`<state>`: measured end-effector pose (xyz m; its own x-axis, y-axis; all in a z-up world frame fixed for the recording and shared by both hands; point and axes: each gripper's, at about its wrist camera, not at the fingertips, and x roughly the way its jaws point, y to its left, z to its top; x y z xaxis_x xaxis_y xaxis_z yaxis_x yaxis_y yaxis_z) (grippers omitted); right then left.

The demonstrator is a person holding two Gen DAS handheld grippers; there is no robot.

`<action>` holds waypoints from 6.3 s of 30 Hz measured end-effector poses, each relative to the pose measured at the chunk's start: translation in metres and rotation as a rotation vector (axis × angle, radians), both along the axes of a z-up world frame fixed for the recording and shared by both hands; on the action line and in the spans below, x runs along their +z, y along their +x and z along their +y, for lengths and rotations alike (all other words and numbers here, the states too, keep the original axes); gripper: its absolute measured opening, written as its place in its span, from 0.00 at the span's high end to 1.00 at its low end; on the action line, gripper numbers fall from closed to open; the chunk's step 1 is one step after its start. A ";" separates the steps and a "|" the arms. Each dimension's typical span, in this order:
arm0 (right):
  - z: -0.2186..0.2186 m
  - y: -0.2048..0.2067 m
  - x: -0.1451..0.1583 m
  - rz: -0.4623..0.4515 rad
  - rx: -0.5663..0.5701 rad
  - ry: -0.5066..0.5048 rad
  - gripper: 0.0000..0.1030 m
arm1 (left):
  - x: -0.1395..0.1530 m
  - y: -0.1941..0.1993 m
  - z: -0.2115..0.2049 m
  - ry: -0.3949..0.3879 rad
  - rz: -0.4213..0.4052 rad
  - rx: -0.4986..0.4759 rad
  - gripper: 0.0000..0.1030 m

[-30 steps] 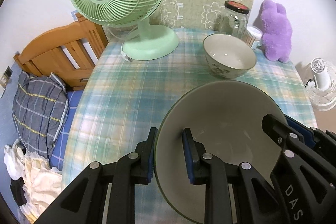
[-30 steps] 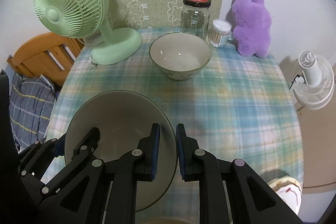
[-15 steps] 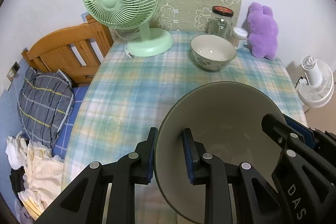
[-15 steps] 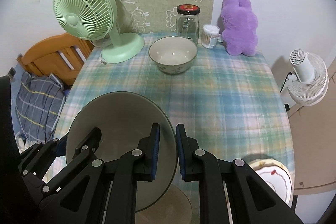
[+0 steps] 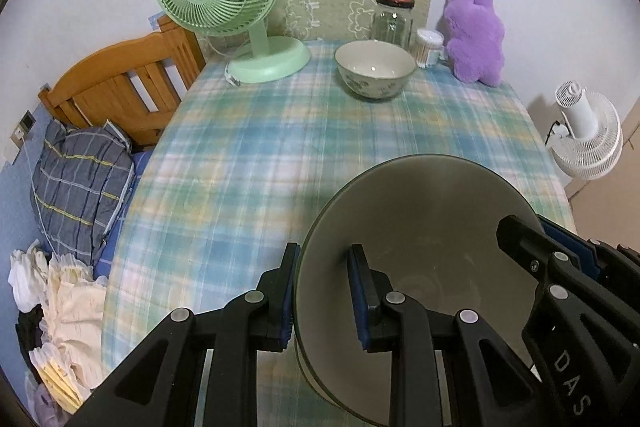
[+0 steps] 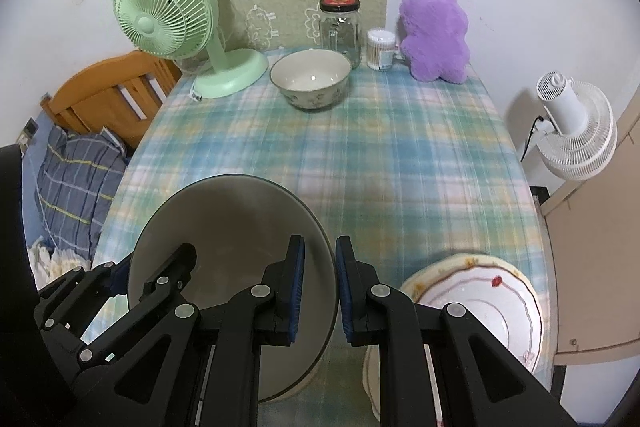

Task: Organize plates and bowls

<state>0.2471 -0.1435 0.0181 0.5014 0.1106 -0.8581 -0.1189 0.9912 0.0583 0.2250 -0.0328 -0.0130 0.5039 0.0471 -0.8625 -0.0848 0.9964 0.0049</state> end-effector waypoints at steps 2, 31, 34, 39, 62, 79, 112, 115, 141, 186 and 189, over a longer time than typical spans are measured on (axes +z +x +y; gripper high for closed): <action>-0.001 -0.005 -0.002 0.008 -0.002 -0.001 0.81 | -0.004 -0.004 -0.001 -0.001 0.008 -0.010 0.79; 0.029 -0.026 -0.055 0.155 -0.114 -0.121 0.81 | -0.063 -0.015 0.014 -0.035 0.136 -0.154 0.79; 0.028 -0.027 -0.061 0.164 -0.134 -0.136 0.81 | -0.067 -0.014 0.013 -0.046 0.147 -0.156 0.79; 0.023 -0.028 -0.070 0.179 -0.172 -0.126 0.81 | -0.069 -0.014 0.009 -0.036 0.138 -0.175 0.79; 0.014 -0.035 -0.072 0.111 -0.271 -0.033 0.80 | -0.073 -0.010 0.005 -0.022 0.138 -0.268 0.59; 0.024 -0.039 -0.049 0.089 -0.218 0.006 0.35 | -0.041 -0.012 0.013 -0.082 0.087 -0.261 0.18; -0.021 0.086 0.027 -0.069 0.045 0.033 0.28 | 0.035 0.083 -0.028 0.016 -0.086 0.076 0.18; -0.024 0.103 0.027 -0.079 0.062 0.041 0.27 | 0.036 0.099 -0.032 0.030 -0.095 0.098 0.18; -0.017 0.247 0.002 -0.108 0.104 0.022 0.27 | 0.013 0.227 -0.025 0.070 -0.121 0.166 0.19; 0.006 0.327 -0.095 0.018 0.031 -0.041 0.86 | -0.074 0.302 -0.009 0.040 0.046 0.110 0.83; 0.004 0.321 -0.091 0.014 0.033 -0.050 0.86 | -0.072 0.296 -0.010 0.037 0.052 0.113 0.83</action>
